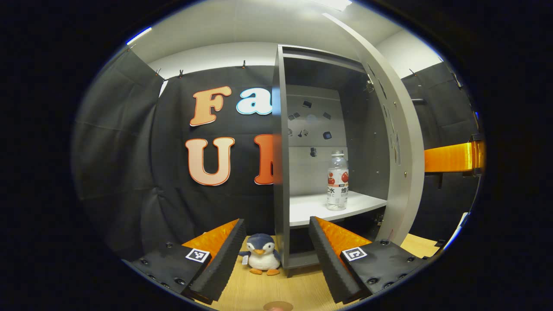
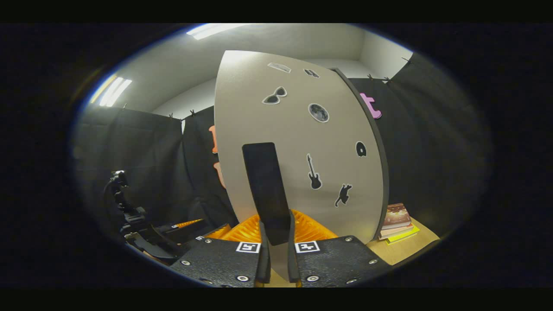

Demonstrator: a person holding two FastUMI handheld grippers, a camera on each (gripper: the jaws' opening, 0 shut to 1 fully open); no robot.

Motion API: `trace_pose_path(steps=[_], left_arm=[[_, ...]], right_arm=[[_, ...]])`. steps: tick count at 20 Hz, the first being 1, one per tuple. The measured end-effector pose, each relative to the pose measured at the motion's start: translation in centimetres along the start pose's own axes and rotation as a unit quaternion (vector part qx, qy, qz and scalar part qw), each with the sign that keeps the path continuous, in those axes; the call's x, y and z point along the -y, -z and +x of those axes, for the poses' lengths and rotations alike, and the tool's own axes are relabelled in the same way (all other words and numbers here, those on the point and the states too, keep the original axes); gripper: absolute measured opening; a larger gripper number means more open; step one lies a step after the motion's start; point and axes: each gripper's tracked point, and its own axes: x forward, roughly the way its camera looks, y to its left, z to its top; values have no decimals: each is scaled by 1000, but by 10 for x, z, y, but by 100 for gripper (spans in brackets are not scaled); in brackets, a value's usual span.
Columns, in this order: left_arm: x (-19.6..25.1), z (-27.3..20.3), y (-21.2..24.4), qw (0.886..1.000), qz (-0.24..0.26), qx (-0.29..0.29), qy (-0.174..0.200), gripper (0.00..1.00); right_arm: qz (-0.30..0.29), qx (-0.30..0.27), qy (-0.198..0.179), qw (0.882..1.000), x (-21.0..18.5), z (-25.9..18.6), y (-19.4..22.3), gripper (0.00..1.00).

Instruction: Open the cabinet door with the right hand, grasp the bottle in the cabinet with the left hand and place it on the coaster, then close the cabinet door with the right hand.

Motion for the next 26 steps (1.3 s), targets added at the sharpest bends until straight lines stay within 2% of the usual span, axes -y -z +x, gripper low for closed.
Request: trace_pose_path(steps=[5,10,11,12,13,15,22,25,26], left_arm=[[10,-2,2,1000,-9,-6,6,94],[26,1,-2,1000,-11,-1,14,96],[31,-1,1,1000,-13,-3,16,96],[37,-2,1,1000,-16,-5,20,96],[44,-2,1,1000,-19,-6,24,96],[56,-6,0,999,-19,-3,31,96],[92,-19,-1,998,-23,-1,50,96],[98,-21,3,998,-25,-8,55,96],[99,-22,3,998,-23,-9,55,96]], right_arm=[[19,4,-13,1000,7,-5,-1,15],[-15,3,18,1000,20,-16,-5,14],[-14,1,24,1000,23,-19,-5,17],[-11,2,31,999,27,-24,-5,14],[-8,4,39,999,32,-28,-7,17],[-6,10,58,998,44,-35,-10,16],[-3,34,152,988,98,-57,-21,17],[-25,46,190,980,134,-67,-30,11],[-33,45,191,980,141,-68,-31,10]])
